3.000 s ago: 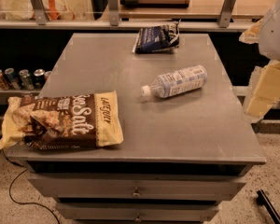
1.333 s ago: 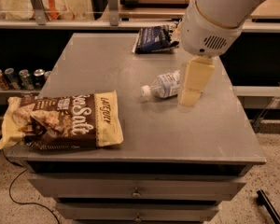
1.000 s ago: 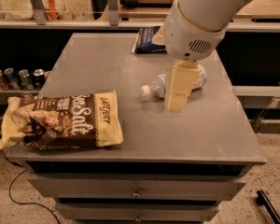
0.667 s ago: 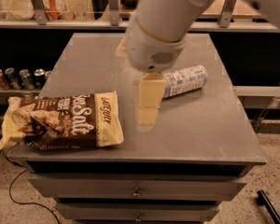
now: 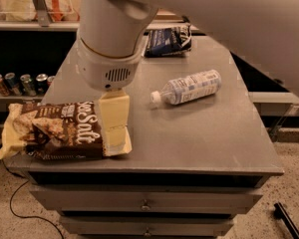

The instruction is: Pick brown chip bag

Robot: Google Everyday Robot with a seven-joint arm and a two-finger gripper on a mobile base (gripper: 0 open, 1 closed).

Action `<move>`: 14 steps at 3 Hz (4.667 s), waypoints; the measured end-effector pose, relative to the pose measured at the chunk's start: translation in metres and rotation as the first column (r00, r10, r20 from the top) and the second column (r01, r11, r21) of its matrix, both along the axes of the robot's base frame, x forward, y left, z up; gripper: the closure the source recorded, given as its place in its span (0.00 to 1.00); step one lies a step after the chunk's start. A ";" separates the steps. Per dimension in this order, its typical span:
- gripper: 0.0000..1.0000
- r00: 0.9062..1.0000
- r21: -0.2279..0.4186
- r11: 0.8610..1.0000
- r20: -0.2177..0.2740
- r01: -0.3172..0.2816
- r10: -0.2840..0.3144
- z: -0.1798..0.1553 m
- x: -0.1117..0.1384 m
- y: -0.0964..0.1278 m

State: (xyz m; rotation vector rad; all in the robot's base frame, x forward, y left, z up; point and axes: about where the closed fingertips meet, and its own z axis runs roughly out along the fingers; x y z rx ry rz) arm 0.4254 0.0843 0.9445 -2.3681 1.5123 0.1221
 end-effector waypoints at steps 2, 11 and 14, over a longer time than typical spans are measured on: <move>0.00 0.997 -0.017 0.997 -0.033 -0.071 0.070 -0.019 0.033 0.059; 1.00 1.000 -0.023 1.000 0.002 -0.006 0.006 -0.014 0.097 0.057; 1.00 0.988 -0.032 0.999 0.154 0.031 -0.026 0.067 0.111 0.038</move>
Offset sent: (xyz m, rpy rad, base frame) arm 0.0593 0.1058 -0.0415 -0.0366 0.0769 0.1414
